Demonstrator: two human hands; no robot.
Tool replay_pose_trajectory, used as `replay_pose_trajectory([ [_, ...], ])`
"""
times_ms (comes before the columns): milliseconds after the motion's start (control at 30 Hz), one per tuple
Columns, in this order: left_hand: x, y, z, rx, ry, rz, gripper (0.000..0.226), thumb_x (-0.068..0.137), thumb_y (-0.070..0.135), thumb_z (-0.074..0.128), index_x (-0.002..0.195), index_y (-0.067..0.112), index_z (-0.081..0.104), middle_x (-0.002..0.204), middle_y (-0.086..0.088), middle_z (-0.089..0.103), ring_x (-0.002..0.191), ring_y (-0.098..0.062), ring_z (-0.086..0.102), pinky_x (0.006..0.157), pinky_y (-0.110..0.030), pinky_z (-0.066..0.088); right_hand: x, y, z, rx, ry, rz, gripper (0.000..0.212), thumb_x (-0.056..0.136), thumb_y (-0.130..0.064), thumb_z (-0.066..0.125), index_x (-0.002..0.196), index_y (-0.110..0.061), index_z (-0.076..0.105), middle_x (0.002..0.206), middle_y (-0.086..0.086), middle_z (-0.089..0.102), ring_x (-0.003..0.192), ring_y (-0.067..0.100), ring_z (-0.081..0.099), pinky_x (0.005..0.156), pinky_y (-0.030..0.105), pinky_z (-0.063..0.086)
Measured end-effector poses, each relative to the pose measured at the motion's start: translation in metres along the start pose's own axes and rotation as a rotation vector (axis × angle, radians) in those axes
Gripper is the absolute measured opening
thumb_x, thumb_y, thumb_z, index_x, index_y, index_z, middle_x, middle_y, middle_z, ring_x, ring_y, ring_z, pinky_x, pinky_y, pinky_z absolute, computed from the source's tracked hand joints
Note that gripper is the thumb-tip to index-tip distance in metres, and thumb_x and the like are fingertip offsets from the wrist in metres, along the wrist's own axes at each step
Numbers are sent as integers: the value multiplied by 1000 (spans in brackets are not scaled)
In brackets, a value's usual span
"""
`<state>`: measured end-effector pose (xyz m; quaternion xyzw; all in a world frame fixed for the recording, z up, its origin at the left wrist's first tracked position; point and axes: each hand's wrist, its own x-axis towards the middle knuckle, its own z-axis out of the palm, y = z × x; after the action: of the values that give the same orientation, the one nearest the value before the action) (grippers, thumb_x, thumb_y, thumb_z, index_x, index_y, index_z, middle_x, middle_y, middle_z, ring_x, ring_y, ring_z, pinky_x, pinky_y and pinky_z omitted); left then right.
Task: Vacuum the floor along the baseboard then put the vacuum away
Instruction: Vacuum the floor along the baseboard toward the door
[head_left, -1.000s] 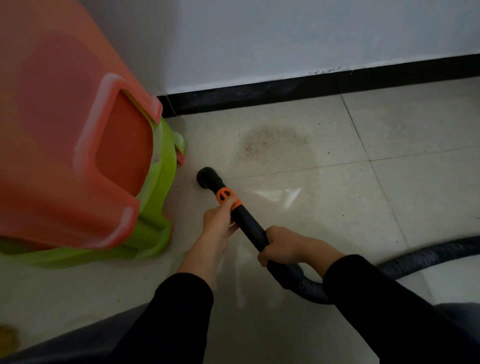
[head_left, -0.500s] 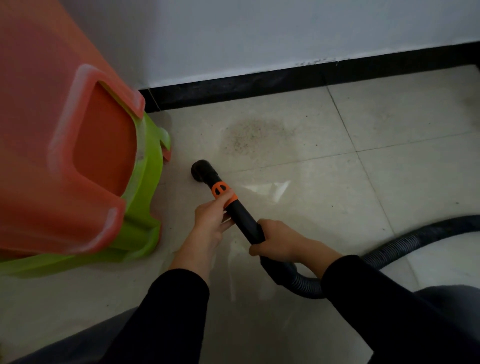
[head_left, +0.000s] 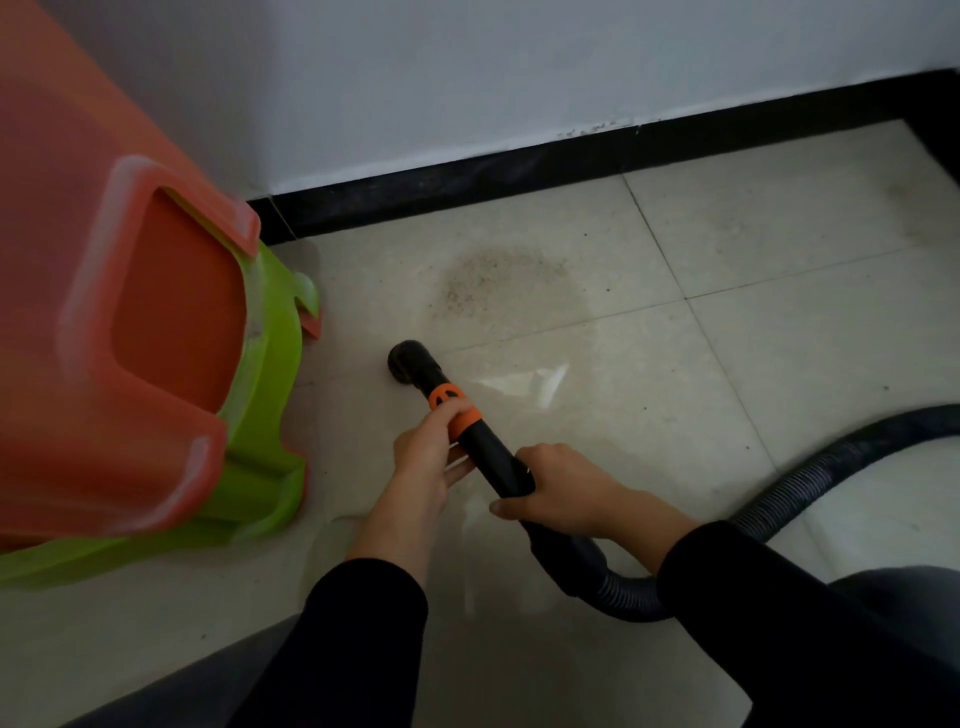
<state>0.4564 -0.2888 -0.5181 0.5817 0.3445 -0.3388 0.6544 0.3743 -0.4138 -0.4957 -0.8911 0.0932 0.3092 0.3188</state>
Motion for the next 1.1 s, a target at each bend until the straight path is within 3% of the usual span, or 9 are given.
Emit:
replay_pose_trajectory([
  [267,-4,-11,26,67,-82,-19,42,76,19,77,111,8,57,105,-14,62,91,-28,66,64,-36,56,-11,19,-13,19,-3,80,34,77,-40,75,85,-15,54,78,1,58,70,18,58,53,21,39],
  [467,-7,-22,39,117,-159,-50,49,75,22,77,117,7,56,110,-13,62,92,-28,67,66,-35,58,-22,31,-19,36,-43,141,32,72,-38,79,87,-17,59,81,1,63,71,16,61,57,20,44],
  [667,-12,-31,55,168,-197,-62,51,76,22,78,118,3,55,111,-14,61,92,-29,67,63,-33,57,-36,42,-23,61,-47,206,31,72,-37,79,81,-19,56,68,-5,55,58,7,54,49,17,36],
  [967,-11,-29,73,198,-209,-68,51,75,22,79,117,4,56,110,-13,61,91,-27,66,60,-31,56,-37,50,-29,82,-9,248,32,71,-37,80,82,-16,59,68,-4,55,58,8,53,49,19,37],
  [1100,-5,-20,76,192,-200,-57,52,76,23,79,118,5,55,114,-13,61,94,-26,65,61,-31,55,-26,48,-32,96,0,251,30,73,-35,79,73,-20,53,68,-4,55,58,9,53,49,19,36],
])
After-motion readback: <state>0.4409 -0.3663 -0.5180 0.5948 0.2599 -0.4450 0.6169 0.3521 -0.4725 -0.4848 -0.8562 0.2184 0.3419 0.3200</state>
